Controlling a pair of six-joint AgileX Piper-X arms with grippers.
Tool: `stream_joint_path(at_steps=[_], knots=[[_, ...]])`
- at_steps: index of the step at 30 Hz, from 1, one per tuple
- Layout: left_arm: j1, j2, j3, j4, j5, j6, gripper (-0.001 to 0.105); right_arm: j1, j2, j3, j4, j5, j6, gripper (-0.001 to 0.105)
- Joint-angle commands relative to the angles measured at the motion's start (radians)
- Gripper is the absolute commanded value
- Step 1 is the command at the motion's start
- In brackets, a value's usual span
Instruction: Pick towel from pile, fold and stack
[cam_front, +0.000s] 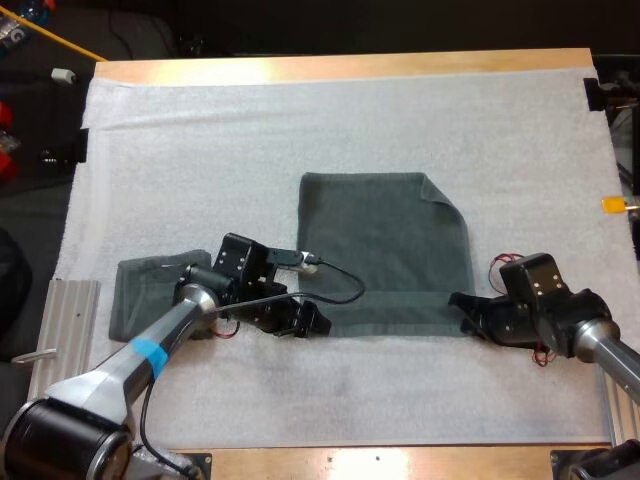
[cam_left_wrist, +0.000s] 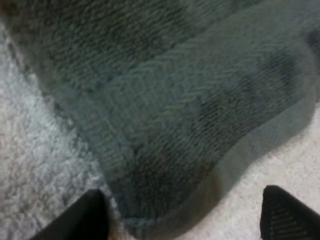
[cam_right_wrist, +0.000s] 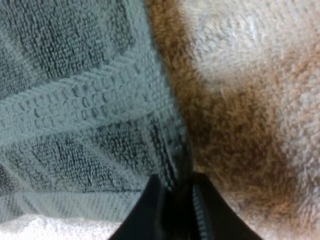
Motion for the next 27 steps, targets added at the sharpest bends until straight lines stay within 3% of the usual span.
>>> stream_joint_path(at_steps=[1,10,18,21,23,25,27], knots=[[-0.003,0.011,0.0,-0.009,-0.009,-0.008,0.064,-0.001,-0.008,-0.002,0.018,0.004,-0.003,0.0],[-0.003,0.035,0.0,-0.024,0.061,-0.008,0.048,-0.001,-0.008,-0.002,0.018,0.004,-0.003,0.0],[-0.003,0.035,0.0,-0.024,0.061,-0.008,0.044,-0.001,-0.008,-0.002,0.018,0.004,-0.003,0.0],[-0.003,0.035,0.0,-0.016,0.061,-0.008,0.027,-0.001,-0.008,-0.002,0.018,0.004,-0.003,0.0],[-0.003,0.035,0.0,-0.014,0.061,-0.008,0.008,-0.001,-0.008,-0.002,0.019,-0.003,-0.023,0.0],[-0.003,0.029,0.0,-0.014,0.059,-0.004,0.0,-0.001,-0.008,-0.002,0.019,-0.027,-0.047,0.0],[-0.003,0.017,-0.003,-0.014,0.057,-0.004,0.0,-0.001,-0.008,-0.002,0.019,-0.057,-0.081,0.0]])
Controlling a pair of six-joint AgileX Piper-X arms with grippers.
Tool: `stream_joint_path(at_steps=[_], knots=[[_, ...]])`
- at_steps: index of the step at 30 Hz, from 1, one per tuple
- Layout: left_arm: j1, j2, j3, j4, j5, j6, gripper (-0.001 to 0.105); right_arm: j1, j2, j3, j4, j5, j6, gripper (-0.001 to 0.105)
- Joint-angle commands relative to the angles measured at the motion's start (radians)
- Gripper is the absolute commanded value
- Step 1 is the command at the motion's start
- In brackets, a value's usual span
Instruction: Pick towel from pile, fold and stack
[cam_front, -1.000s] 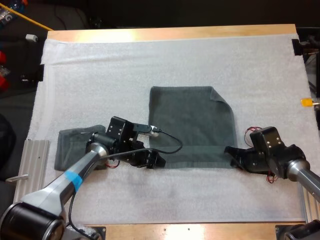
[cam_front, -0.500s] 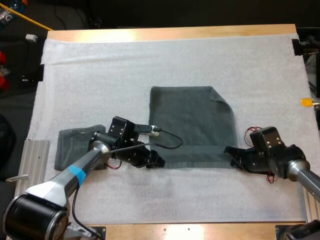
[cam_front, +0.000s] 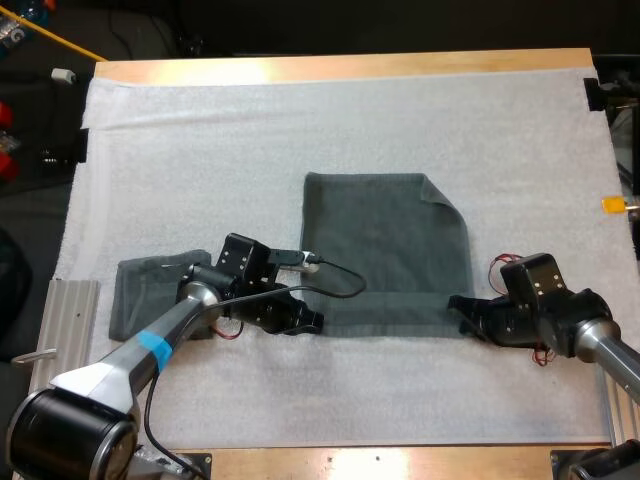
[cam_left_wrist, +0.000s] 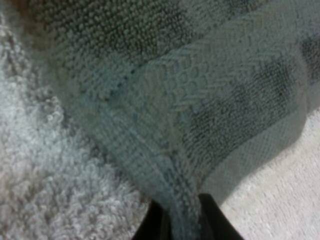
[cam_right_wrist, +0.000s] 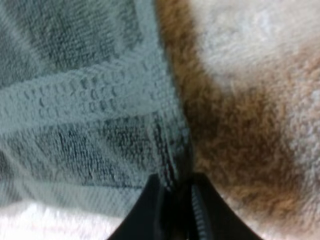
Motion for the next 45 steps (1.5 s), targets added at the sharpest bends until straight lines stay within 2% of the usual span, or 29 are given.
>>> stream_joint_path(at_steps=[1,6,13,20,24,30,34,41,45], knots=[[-0.005,-0.02,-0.001,0.008,0.008,0.006,0.0,-0.001,-0.008,-0.002,0.01,-0.04,-0.035,0.0],[-0.005,-0.11,-0.001,0.059,0.005,0.051,0.0,-0.001,-0.039,-0.002,0.02,-0.047,-0.036,0.0],[-0.005,-0.332,-0.001,0.213,-0.042,0.14,0.0,-0.001,-0.239,-0.005,0.111,-0.072,-0.033,0.0],[-0.005,-0.505,-0.001,0.357,-0.048,0.163,0.0,0.037,-0.42,-0.005,0.262,-0.136,-0.006,0.0],[-0.005,-0.55,-0.001,0.393,-0.048,0.186,0.0,0.074,-0.471,-0.005,0.271,-0.129,0.037,0.0],[-0.002,-0.517,-0.001,0.367,-0.048,0.185,0.0,0.082,-0.468,-0.005,0.156,-0.126,0.171,0.0],[0.001,-0.429,-0.001,0.338,-0.003,0.159,0.0,0.082,-0.409,-0.005,0.046,-0.126,0.25,0.0],[0.001,-0.229,-0.001,0.212,0.144,-0.005,0.0,0.082,-0.235,-0.005,-0.148,-0.116,0.349,0.0],[0.028,-0.143,-0.016,0.131,0.179,-0.094,0.0,0.082,-0.167,-0.005,-0.236,-0.104,0.404,0.0]])
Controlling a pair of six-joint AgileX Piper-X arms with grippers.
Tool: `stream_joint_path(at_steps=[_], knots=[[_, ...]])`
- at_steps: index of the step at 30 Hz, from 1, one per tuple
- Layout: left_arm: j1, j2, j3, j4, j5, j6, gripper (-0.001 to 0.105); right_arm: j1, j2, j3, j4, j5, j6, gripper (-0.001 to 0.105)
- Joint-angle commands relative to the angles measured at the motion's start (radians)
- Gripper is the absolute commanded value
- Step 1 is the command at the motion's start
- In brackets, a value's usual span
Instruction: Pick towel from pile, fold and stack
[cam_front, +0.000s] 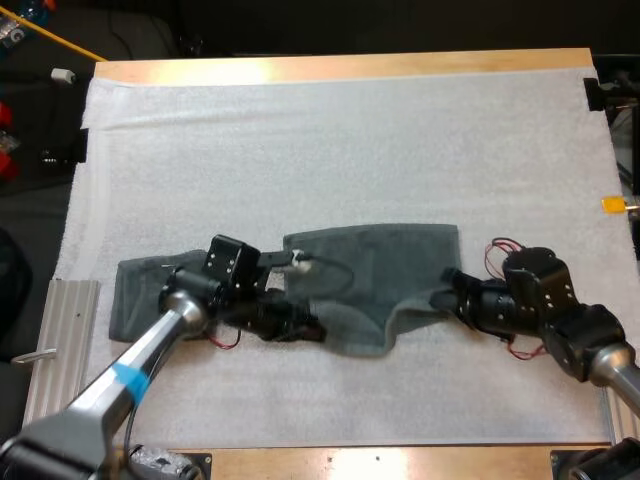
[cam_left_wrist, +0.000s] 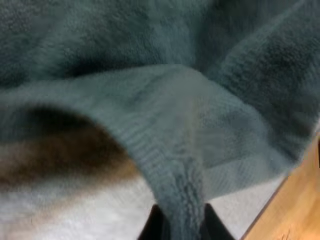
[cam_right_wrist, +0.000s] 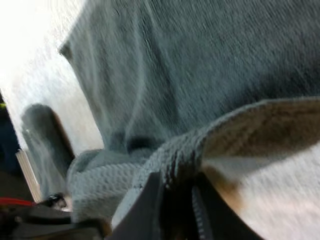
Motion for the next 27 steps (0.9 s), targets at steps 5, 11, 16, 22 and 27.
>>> stream_joint_path(at_steps=[5,11,16,22,27], knots=[[0.088,0.099,-0.094,-0.017,0.067,-0.053,0.0,-0.004,0.069,-0.005,-0.095,0.025,0.069,0.0],[0.146,0.178,-0.184,-0.021,0.09,-0.121,0.0,-0.003,0.107,-0.005,-0.112,0.117,0.092,0.0],[0.151,0.242,-0.229,-0.021,0.093,-0.164,0.0,-0.003,0.107,-0.005,-0.136,0.196,0.146,0.0],[0.151,0.292,-0.249,-0.029,0.076,-0.206,0.0,-0.003,0.146,-0.005,-0.198,0.227,0.199,0.0],[0.159,0.292,-0.249,-0.052,0.025,-0.207,0.0,-0.003,0.205,-0.005,-0.295,0.229,0.263,0.0]])
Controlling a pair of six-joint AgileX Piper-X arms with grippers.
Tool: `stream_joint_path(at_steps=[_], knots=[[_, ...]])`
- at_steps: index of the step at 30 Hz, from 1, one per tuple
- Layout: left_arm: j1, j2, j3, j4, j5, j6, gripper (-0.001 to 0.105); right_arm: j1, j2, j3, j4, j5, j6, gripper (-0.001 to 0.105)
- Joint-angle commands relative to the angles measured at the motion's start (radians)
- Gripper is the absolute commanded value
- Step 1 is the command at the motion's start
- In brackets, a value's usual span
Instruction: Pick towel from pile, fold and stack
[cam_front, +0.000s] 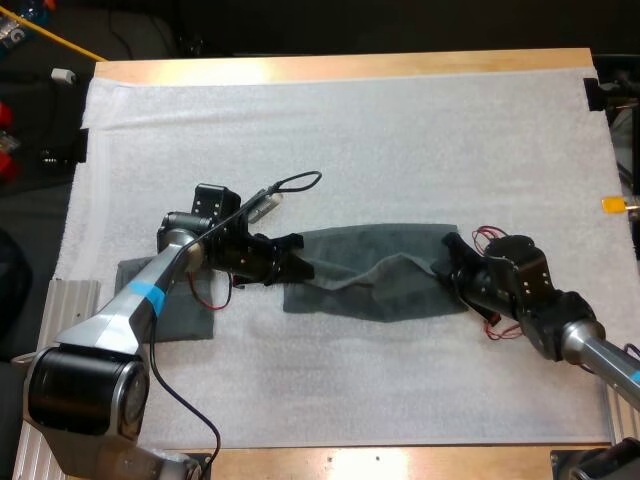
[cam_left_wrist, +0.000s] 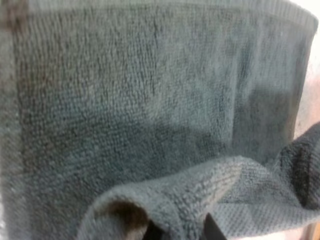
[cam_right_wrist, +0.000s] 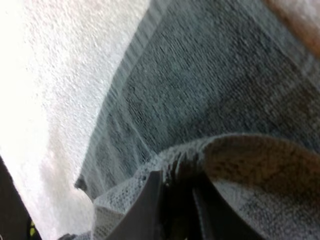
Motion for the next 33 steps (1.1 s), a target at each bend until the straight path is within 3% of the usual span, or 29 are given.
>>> stream_joint_path(at_steps=[1,8,15,18,21,23,24,26,27,29,33], knots=[[0.002,-0.003,-0.008,-0.02,-0.012,-0.005,0.0,-0.003,0.007,-0.005,-0.036,0.0,0.003,0.0],[0.005,-0.003,-0.008,-0.091,-0.066,-0.003,0.0,-0.027,0.053,-0.005,-0.082,0.016,0.003,0.0],[0.005,-0.003,-0.008,-0.13,-0.064,0.0,0.003,-0.081,0.055,-0.005,-0.096,0.002,0.003,0.0],[0.005,-0.003,-0.008,-0.143,-0.076,0.0,0.021,-0.082,0.055,-0.005,-0.096,-0.002,0.003,0.0],[0.005,-0.003,-0.008,-0.142,-0.09,0.0,0.048,-0.082,0.055,-0.005,-0.096,-0.002,0.0,0.0],[0.005,-0.003,-0.008,-0.144,-0.09,0.0,0.061,-0.082,0.055,-0.005,-0.107,-0.006,-0.011,0.013],[0.005,-0.003,-0.008,-0.145,-0.09,0.0,0.062,-0.082,0.055,-0.005,-0.116,-0.007,-0.011,0.017],[0.005,-0.006,-0.009,-0.159,-0.078,0.0,0.059,-0.082,0.055,-0.005,-0.172,-0.016,-0.014,0.039],[0.005,-0.008,-0.009,-0.16,-0.078,0.0,0.056,-0.082,0.055,-0.005,-0.189,-0.023,-0.02,0.045],[0.005,-0.022,-0.009,-0.167,-0.078,0.003,0.047,-0.082,0.055,-0.005,-0.307,-0.064,-0.099,0.062],[0.005,-0.071,-0.009,-0.166,-0.069,0.059,0.044,-0.082,0.055,-0.005,-0.447,-0.134,-0.164,0.064]])
